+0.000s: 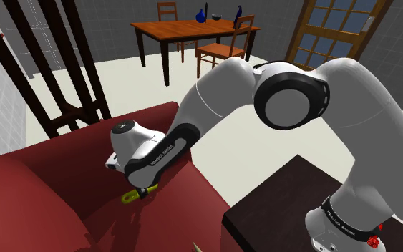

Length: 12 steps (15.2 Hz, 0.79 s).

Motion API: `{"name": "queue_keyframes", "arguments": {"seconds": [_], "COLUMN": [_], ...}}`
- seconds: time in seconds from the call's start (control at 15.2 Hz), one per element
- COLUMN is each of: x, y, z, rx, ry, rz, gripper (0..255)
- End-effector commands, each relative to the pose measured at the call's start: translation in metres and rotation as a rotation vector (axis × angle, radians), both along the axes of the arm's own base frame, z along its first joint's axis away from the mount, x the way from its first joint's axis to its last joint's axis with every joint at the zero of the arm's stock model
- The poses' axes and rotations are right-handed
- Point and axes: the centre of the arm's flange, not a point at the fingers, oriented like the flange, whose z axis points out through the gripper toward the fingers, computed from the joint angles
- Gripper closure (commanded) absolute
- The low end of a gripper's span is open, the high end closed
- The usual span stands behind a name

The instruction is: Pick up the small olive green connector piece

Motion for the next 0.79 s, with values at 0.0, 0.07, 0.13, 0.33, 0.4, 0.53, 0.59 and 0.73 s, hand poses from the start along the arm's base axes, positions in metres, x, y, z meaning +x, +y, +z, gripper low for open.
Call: {"name": "queue_keyframes", "arguments": {"seconds": [0.0,0.07,0.13,0.33,0.4,0.53,0.59,0.73], "x": [-0.004,-0.005,-0.006,-0.009,-0.009,-0.004,-0.004,-0.004], "y": [0.0,0.0,0.001,0.0,0.001,0.001,0.001,0.001], "z": [-0.005,-0.007,-0.008,-0.006,-0.006,0.0,0.005,0.016], "rx": [-0.005,-0.005,-0.005,-0.005,-0.005,-0.005,-0.005,-0.005], "ry": [0.01,0.01,0.01,0.01,0.01,0.01,0.01,0.01], "rz": [0.003,0.003,0.003,0.003,0.003,0.003,0.003,0.003], "gripper": [255,255,255,255,255,255,255,255]}}
